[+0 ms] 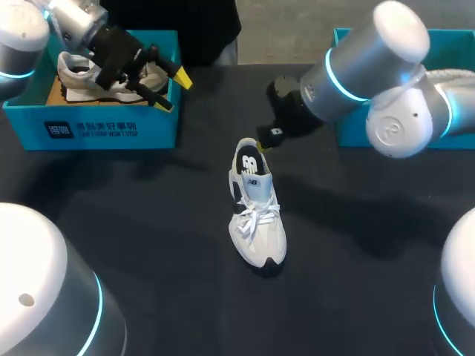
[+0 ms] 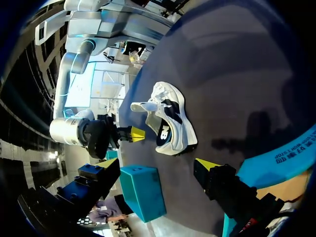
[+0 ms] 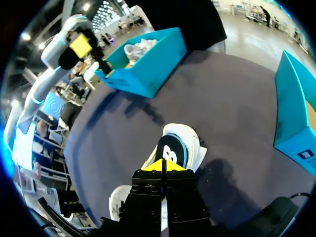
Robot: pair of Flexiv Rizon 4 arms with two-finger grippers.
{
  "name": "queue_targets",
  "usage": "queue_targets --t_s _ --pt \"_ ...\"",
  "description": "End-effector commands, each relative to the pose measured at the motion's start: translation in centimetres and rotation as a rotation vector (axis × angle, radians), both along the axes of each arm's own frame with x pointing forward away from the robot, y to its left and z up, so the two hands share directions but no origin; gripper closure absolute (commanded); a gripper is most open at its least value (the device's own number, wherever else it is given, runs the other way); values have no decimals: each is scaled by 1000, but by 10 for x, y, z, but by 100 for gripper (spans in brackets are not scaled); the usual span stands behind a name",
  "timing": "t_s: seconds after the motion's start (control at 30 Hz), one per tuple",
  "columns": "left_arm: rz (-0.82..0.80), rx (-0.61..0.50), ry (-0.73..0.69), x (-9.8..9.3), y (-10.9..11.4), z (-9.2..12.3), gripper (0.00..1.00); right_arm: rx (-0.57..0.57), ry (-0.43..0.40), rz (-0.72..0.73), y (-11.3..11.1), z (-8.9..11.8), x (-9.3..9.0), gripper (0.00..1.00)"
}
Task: Take the shoe out of the shoebox, open the shoe tongue, remove and reinsert the insole, then place the shoe into the shoebox
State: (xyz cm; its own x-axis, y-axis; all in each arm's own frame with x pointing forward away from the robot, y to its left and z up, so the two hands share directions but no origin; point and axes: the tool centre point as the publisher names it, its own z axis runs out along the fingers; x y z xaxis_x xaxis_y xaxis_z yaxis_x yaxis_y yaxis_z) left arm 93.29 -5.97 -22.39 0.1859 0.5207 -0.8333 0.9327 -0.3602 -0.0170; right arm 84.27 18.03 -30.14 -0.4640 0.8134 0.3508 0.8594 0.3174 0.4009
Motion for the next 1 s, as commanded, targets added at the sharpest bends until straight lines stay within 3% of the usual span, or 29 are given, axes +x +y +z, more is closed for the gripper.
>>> queue_targets --t_s 0.03,0.43,0.9,1.0 --pt "11 19 -12 -5 12 7 0 -185 -72 -119 8 -3 -1 100" --pt "58 41 -11 0 41 14 0 -267 -70 -155 16 -8 -1 100" --pt "55 35 -7 0 42 14 0 -267 -70 -155 16 -8 -1 100" --pt "55 35 -7 0 42 14 0 -290 -83 -229 22 -11 -1 100"
